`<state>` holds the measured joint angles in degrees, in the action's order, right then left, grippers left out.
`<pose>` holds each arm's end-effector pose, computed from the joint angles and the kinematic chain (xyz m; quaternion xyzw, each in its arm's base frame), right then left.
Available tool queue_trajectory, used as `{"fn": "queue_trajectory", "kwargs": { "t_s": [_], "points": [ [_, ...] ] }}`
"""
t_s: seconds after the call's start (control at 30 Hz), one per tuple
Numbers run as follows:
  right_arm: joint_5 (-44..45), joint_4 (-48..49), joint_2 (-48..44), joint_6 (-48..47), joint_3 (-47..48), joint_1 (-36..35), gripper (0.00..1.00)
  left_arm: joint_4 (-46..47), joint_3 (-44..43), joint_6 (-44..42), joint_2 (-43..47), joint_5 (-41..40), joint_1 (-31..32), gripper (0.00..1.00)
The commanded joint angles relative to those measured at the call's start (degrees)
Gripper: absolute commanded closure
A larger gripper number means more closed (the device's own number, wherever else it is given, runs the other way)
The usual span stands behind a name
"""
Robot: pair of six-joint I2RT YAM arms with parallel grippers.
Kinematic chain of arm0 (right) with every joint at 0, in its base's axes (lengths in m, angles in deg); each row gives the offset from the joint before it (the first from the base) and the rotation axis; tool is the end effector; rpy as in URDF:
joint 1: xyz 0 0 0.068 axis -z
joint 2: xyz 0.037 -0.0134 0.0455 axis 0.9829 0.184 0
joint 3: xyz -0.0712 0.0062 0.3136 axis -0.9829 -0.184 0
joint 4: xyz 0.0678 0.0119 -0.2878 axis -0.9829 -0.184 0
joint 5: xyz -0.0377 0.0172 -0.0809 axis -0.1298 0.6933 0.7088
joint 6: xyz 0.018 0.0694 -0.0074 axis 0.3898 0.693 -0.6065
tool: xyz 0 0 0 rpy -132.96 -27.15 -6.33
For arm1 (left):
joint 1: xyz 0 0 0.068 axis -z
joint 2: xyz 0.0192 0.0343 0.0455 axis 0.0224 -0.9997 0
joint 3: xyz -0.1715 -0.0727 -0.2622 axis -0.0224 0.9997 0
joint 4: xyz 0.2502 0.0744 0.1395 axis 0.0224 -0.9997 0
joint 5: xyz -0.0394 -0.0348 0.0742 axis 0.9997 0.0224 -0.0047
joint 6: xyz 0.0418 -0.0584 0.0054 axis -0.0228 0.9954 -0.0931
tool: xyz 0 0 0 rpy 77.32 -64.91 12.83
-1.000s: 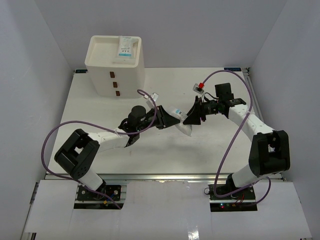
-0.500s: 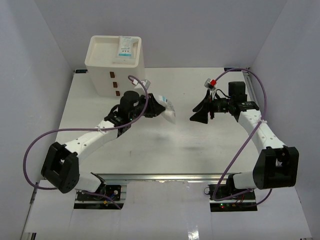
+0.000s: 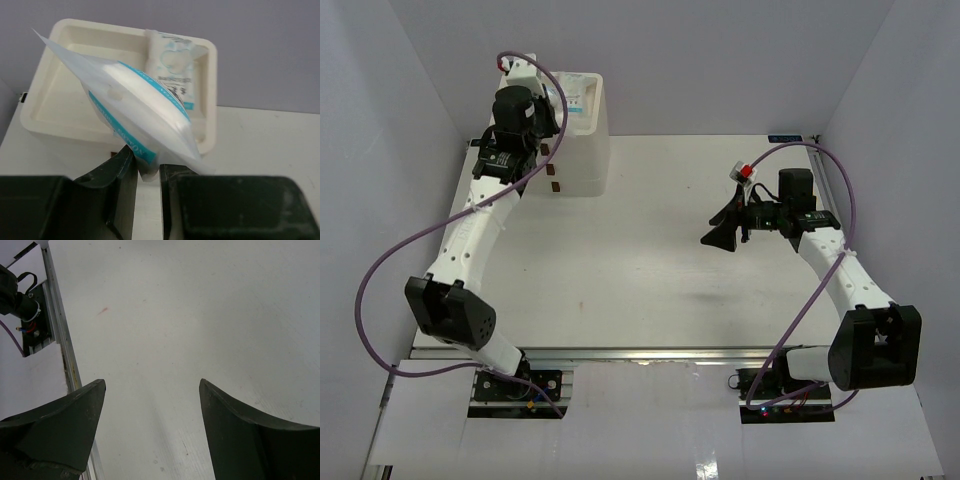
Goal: Organize the makeup
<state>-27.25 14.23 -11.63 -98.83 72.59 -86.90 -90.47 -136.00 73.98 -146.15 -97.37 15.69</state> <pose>0.2998 0.0905 0.3255 -0.3777 0.7182 0.3993 0.4267 0.4099 -0.0918 0.4957 -0.0293 0.7690 -0.0407 0.6373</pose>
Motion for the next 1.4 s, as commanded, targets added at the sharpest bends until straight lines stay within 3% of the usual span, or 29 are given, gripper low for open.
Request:
{"fn": "queue_trajectory", "kwargs": {
  "t_s": [0.0, 0.2, 0.53, 0.63, 0.73, 0.8, 1.07, 1.37],
  "points": [
    [0.19, 2.16, -1.48, -0.14, -0.61, 0.10, 0.18, 0.30, -4.98, -2.78, -6.88, -4.92, -5.60, 0.71],
    [0.30, 2.32, -1.75, -0.23, -1.11, 0.13, 0.18, 3.11, -11.65, -2.58, -13.43, -8.74, -9.13, 0.70],
    [0.51, 2.51, -0.59, -0.39, -1.33, 0.04, 0.18, 3.23, -18.95, -1.84, -20.67, -7.45, -9.92, 0.66],
    [0.73, 2.58, -0.52, -0.32, -1.40, 0.11, 0.18, 2.64, -21.12, -1.92, -23.36, -6.41, -9.92, 0.46],
    [0.68, 2.57, -0.54, -0.32, -1.49, 0.13, 0.18, 2.54, -22.25, -2.10, -24.84, -4.91, -9.92, 0.13],
    [0.83, 2.60, -0.60, -0.32, -1.51, 0.11, 0.18, 2.37, -23.04, -2.46, -25.32, -4.29, -9.93, 0.02],
    [1.01, 2.67, -0.60, -0.32, -1.68, 0.13, 0.18, 1.95, -28.12, 0.09, -23.28, -0.65, -10.00, 0.02],
    [1.23, 2.55, -0.96, -0.40, -1.70, 0.13, 0.18, 2.30, -28.25, 1.76, -23.09, 1.23, -9.92, 0.02]
  ]
}}
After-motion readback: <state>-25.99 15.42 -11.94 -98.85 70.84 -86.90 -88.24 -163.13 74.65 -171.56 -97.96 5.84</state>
